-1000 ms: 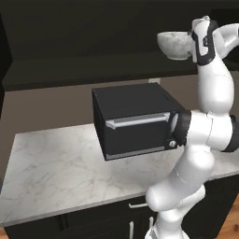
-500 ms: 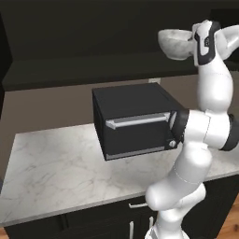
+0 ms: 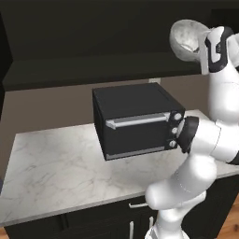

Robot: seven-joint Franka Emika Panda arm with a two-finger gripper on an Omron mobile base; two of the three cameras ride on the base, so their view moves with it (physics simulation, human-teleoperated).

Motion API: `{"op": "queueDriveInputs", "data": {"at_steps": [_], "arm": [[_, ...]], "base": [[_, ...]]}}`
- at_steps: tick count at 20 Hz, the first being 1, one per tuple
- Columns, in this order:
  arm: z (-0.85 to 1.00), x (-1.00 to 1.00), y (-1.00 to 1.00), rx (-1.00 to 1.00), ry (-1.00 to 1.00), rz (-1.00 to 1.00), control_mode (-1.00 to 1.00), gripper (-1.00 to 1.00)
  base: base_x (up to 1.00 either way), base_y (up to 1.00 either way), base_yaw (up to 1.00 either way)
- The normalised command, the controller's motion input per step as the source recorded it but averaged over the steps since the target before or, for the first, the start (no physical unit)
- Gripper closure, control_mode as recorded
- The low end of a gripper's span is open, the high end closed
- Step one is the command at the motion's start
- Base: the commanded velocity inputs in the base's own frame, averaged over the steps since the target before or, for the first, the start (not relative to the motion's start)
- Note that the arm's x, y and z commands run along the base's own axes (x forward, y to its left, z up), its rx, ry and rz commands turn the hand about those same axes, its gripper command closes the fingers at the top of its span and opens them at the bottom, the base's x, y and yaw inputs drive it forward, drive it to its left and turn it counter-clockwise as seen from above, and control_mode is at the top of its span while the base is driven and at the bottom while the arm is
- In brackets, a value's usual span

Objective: Take the smaller bowl and place it next to the appetizer plate on the dining counter , and place the larger bowl next to the plate with cooked food.

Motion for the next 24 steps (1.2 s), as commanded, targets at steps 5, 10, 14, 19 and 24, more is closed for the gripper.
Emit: {"op": "queueDriveInputs", "data": {"at_steps": [5,10,14,19,24], "arm": [[-0.05,-1.0,0.12,0.0,-0.26,-0.03,-1.0,1.0],[0.18,-1.0,0.44,0.0,-0.21,0.0,-1.0,1.0],[-0.06,-1.0,0.29,-0.1,0.02,0.0,-1.0,1.0],[-0.18,-1.0,0.36,-0.1,0.18,0.0,-1.0,1.0],[-0.08,-1.0,0.12,-0.15,0.35,0.09,-1.0,1.0]], "base": [[0.0,0.0,0.0],[0.0,0.0,0.0],[0.0,0.0,0.0],[0.0,0.0,0.0],[0.0,0.0,0.0]]}}
